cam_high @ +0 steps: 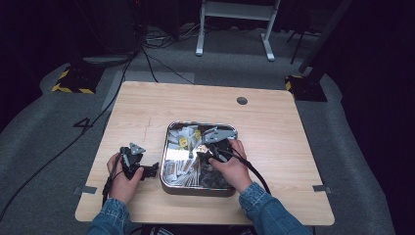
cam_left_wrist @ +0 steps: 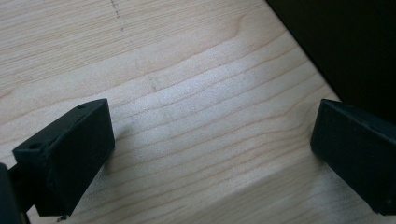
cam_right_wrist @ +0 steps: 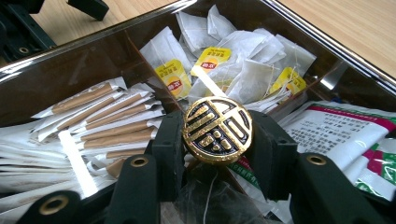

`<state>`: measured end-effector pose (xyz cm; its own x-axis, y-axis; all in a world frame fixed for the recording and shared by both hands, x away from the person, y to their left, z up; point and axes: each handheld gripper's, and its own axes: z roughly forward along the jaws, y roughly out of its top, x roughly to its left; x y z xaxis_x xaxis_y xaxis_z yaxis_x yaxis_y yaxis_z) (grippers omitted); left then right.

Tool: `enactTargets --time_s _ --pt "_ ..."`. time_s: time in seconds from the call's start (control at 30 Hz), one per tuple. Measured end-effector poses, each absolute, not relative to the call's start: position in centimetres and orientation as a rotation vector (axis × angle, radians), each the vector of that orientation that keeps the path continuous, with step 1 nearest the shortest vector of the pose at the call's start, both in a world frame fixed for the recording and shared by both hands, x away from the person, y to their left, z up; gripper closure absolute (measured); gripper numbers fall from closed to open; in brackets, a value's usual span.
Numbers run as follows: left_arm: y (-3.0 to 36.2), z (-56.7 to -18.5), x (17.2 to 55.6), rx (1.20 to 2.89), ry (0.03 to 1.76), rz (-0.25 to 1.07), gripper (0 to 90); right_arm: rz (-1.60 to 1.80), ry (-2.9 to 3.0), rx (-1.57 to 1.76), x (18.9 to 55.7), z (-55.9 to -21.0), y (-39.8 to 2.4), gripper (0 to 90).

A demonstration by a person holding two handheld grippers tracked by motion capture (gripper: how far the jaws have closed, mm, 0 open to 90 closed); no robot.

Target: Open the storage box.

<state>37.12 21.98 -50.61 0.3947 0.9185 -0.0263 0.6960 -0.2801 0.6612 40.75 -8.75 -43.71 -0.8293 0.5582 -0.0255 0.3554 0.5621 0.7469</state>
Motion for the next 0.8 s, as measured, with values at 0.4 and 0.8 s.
enactTargets --time_s 0.4,0.8 --pt "21.9 -50.6 37.2 2.067 1.374 0.488 0.0 1.235 2.456 0.808 40.8 -40.7 -11.2 59.1" --pt "21.9 -50.6 37.2 2.067 1.374 0.488 0.0 1.226 2.362 0.895 41.3 -38.4 -16.1 59.1"
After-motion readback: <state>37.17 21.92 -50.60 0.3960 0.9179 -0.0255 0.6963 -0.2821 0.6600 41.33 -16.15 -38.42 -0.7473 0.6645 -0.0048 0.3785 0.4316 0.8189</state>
